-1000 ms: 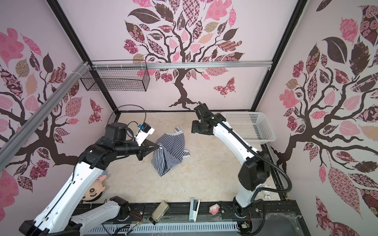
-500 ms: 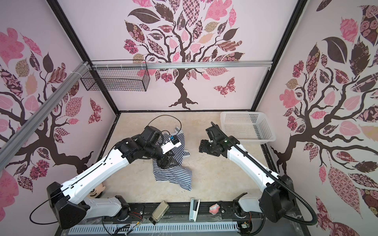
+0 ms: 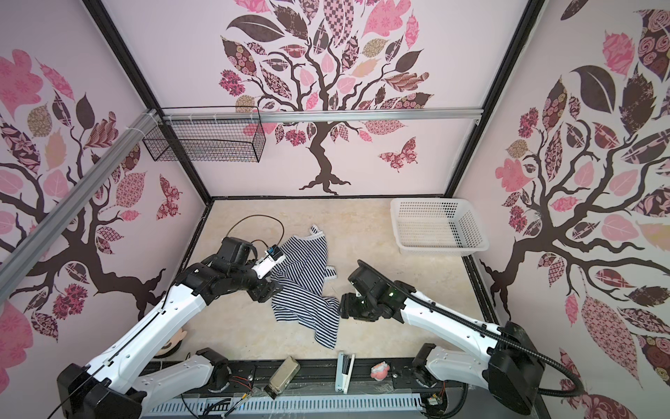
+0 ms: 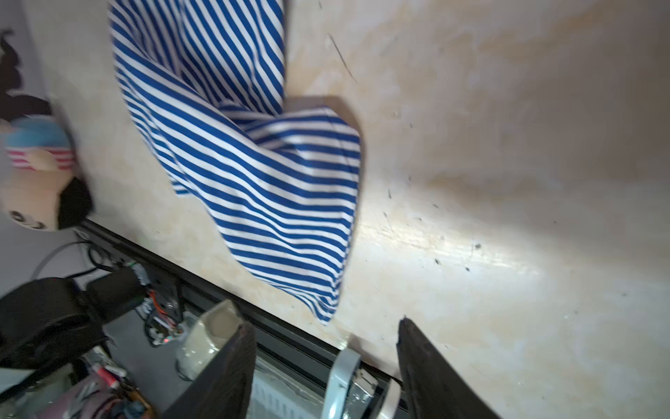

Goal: Fold and stack the tank tops

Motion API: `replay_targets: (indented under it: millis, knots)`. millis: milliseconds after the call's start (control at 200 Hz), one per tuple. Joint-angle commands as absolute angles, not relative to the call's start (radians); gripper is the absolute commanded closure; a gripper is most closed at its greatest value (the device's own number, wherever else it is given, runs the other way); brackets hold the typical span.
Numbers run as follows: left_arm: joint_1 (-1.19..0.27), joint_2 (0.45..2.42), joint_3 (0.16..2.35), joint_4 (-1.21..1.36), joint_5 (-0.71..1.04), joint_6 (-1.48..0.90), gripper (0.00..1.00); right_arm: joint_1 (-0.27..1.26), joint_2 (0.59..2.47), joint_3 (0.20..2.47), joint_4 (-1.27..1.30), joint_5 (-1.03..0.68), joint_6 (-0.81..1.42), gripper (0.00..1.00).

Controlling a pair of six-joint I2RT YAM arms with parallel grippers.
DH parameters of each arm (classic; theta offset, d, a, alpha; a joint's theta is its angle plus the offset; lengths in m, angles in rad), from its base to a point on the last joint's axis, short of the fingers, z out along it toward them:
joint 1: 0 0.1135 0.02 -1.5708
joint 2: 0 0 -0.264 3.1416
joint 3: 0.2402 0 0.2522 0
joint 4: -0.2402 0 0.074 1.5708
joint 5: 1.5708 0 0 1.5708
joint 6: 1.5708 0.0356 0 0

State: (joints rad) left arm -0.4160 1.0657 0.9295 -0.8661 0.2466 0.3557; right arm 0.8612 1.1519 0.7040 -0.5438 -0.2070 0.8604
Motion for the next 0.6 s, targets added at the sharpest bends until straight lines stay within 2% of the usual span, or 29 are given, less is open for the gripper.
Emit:
replay_targets:
  millis: [0,245,435,595]
  knots:
    - [-0.335,1.04,0.885,-0.807,0.273,0.379,0.28,0.925,1.167,0.706,-0.53,-0.167,0.93,0.38]
    - [-0.11,1.142,0.855,-0.76,0.397,0.367,0.3,1.05,1.291,0.705,-0.45,-0.138,0.977,0.45]
    - [-0.085,1.153,0.825,-0.73,0.386,0.35,0.3,1.192,1.502,0.806,-0.496,-0.07,0.975,0.44]
    - [-0.083,1.122,0.797,-0.717,0.382,0.335,0.3,1.218,1.576,0.817,-0.491,-0.042,0.981,0.42]
